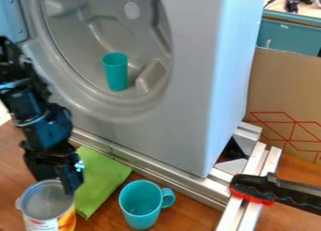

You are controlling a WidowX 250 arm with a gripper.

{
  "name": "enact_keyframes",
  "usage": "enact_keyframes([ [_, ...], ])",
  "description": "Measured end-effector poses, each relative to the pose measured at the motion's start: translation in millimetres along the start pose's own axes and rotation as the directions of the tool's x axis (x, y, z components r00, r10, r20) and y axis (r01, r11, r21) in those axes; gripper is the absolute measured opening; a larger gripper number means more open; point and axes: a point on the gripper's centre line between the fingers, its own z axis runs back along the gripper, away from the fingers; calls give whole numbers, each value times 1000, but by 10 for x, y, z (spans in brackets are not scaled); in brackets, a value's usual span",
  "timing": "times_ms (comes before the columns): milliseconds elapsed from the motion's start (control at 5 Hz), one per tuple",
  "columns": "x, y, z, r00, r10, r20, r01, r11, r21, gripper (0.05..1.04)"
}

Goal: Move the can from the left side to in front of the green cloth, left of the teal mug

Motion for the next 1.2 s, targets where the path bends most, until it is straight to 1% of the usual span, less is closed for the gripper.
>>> enact_keyframes([
  [200,-1,-184,-98,996,-30,-79,28,999,-23,1000],
  [400,-83,-269,50,997,-27,-75,27,1000,4,1000],
  [600,-99,-319,357,999,-53,10,52,997,54,1001],
  [800,-126,-279,523,997,-48,61,43,996,78,1000],
  [1000,-267,-210,683,996,-83,32,77,986,149,1000],
  [1200,-330,-179,703,988,-146,-51,155,955,251,1000],
])
